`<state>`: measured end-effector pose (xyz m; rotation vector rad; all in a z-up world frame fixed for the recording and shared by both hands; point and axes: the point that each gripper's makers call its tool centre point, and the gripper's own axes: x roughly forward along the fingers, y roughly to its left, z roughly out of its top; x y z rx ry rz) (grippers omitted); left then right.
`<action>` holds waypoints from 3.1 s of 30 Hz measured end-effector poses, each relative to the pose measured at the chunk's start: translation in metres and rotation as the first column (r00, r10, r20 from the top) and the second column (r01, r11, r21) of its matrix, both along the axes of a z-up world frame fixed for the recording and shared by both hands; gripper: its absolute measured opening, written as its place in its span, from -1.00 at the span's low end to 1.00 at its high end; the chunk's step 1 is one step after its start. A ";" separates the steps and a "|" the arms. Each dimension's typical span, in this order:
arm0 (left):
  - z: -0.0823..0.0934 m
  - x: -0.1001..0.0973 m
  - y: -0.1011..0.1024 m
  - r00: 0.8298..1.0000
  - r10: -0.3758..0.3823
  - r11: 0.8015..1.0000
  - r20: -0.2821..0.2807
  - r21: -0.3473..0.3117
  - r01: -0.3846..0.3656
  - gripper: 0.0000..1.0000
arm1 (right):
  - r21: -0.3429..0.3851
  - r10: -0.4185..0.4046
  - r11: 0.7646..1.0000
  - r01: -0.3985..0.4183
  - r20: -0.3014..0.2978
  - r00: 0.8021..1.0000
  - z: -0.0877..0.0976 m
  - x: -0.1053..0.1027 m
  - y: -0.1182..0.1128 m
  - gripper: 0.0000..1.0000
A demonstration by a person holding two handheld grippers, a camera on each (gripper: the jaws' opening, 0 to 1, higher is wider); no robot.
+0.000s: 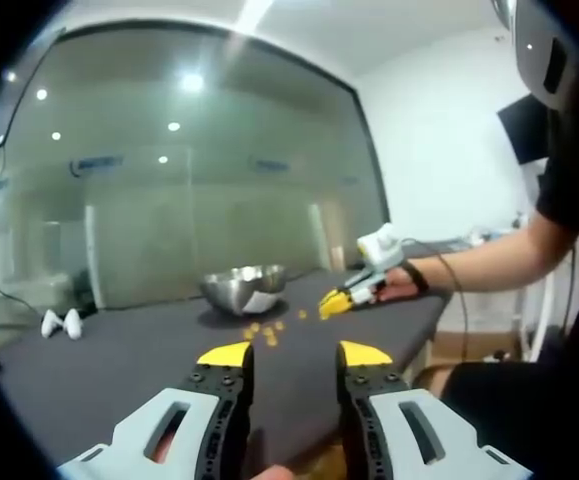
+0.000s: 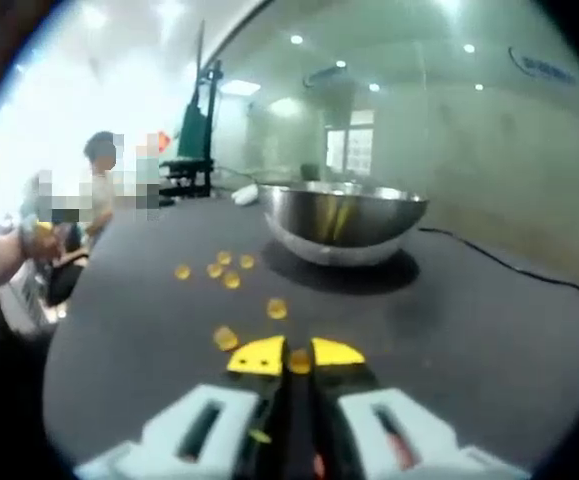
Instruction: Pick up the QQ candy scattered on the table and place it into the stainless steel bowl on the table
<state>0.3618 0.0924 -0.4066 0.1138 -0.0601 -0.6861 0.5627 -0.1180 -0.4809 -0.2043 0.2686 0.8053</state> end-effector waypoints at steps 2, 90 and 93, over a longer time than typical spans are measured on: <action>0.000 0.000 0.000 1.000 -0.001 1.000 0.000 0.002 0.001 -0.31 | -0.001 0.001 1.000 -0.001 0.001 1.000 0.000 0.000 0.000 -0.81; -0.001 -0.009 0.001 1.000 -0.026 0.999 -0.009 0.028 0.027 -0.33 | 0.219 -0.126 0.972 0.084 0.186 0.974 0.162 0.056 0.021 -0.55; 0.006 -0.009 -0.004 0.999 -0.047 0.999 0.008 0.028 0.047 -0.33 | 0.226 -0.110 0.972 0.063 0.203 0.973 0.163 0.027 0.011 -0.56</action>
